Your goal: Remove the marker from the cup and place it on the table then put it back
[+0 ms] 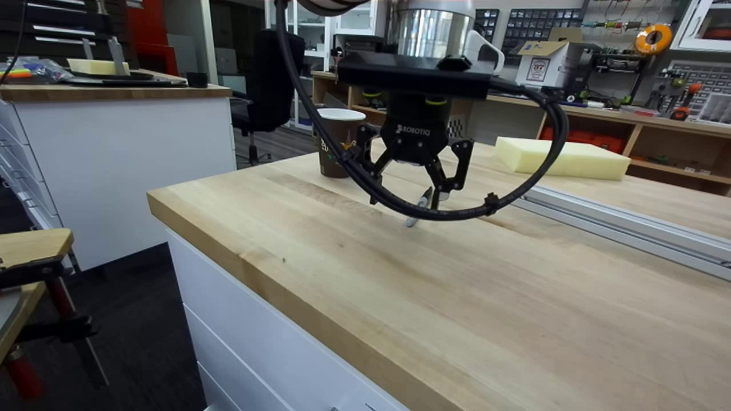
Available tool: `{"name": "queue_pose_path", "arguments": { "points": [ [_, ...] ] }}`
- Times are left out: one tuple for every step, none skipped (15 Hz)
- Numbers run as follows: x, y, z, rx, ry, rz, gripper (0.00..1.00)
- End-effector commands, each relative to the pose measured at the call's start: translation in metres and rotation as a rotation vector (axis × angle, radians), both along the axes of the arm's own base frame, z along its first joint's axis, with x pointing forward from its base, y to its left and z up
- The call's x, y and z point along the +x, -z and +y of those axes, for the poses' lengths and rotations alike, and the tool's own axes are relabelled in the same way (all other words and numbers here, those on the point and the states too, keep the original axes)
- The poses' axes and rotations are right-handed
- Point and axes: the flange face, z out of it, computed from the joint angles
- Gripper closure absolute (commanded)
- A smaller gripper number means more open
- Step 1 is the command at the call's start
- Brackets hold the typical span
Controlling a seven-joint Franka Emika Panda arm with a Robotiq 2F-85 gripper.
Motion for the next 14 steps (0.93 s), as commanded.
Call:
{"name": "queue_pose_path", "arguments": {
  "points": [
    [0.006, 0.009, -0.003, 0.014, -0.020, 0.023, 0.45],
    [0.006, 0.011, -0.003, 0.014, -0.021, 0.027, 0.51],
    [0.006, 0.011, -0.005, 0.013, -0.022, 0.031, 0.58],
    [0.008, 0.008, -0.006, 0.012, -0.021, 0.026, 0.64],
    [0.008, 0.006, -0.005, 0.011, -0.022, 0.026, 0.71],
    [0.009, 0.005, -0.005, 0.011, -0.022, 0.025, 0.77],
    [0.009, 0.003, -0.004, 0.011, -0.022, 0.020, 0.84],
    [0.009, 0.001, -0.004, 0.012, -0.022, 0.021, 0.90],
    [0.009, 0.000, -0.004, 0.009, -0.024, 0.018, 0.98],
    [0.009, -0.001, -0.003, 0.008, -0.024, 0.018, 0.99],
    [0.009, -0.003, -0.002, 0.008, -0.025, 0.019, 1.00],
    [0.009, -0.004, -0.002, 0.006, -0.025, 0.019, 0.98],
    [0.008, -0.007, 0.000, 0.007, -0.026, 0.021, 0.97],
    [0.008, -0.009, 0.001, 0.007, -0.027, 0.022, 0.97]
  ]
}}
